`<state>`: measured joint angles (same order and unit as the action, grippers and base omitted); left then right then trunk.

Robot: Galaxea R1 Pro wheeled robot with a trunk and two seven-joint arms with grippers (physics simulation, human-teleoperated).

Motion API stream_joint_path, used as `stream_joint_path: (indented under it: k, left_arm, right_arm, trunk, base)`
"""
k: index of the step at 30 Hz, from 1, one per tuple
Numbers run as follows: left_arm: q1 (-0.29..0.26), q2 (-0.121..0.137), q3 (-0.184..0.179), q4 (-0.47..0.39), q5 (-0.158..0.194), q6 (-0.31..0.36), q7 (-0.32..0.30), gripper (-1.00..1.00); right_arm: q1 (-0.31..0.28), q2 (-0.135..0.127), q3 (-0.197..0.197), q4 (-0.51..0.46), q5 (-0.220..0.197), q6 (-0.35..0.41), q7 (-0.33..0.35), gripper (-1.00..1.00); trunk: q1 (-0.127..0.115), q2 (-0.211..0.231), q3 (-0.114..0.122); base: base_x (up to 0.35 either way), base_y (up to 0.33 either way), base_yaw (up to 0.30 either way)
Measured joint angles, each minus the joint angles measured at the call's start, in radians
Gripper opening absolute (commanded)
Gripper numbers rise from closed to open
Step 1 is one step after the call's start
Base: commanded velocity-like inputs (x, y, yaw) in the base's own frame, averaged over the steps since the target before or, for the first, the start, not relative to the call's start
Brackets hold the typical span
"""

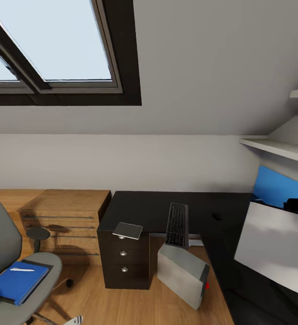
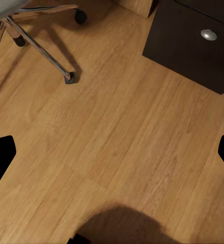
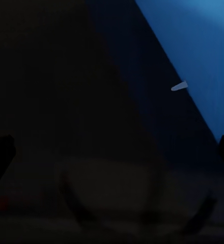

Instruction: In the bedroom, organize the workspace by keeping the computer under the desk, ensuring the monitor is on the desk, placing the keyboard on the desk next to the monitor, placing the mouse on the desk next to the keyboard, moving the folder from the swivel chair onto the desk next to the mouse, stacking the notebook on top of the folder with the pen on top of the notebook, and positioning the swivel chair next to the desk.

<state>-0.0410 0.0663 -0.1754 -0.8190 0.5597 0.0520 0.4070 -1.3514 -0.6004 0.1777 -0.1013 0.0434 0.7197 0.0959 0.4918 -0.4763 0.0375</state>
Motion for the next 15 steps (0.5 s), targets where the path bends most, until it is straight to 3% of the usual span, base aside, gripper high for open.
stream_joint_path:
  k: [4,10,15]
  left_arm:
    - [0.0,0.0,0.0,0.0,0.0,0.0,0.0,1.0]
    - [0.0,-0.002,0.001,0.0,0.0,0.0,0.0,1.0]
    - [0.0,-0.003,0.002,0.0,-0.001,0.0,0.0,1.0]
  right_arm:
    - [0.0,0.0,0.001,0.001,0.0,-0.017,0.01,1.0]
    - [0.0,-0.002,0.002,0.0,0.004,-0.021,0.193,1.0]
    - [0.0,-0.002,0.003,0.001,0.005,-0.022,0.219,1.0]
  trunk:
    - [0.0,0.0,0.001]
    - [0.0,0.0,0.001]
    - [0.0,0.0,0.001]
  base:
    - [0.0,0.0,-0.025]
    - [0.0,0.0,-0.003]
    - [-0.026,0.0,0.0]
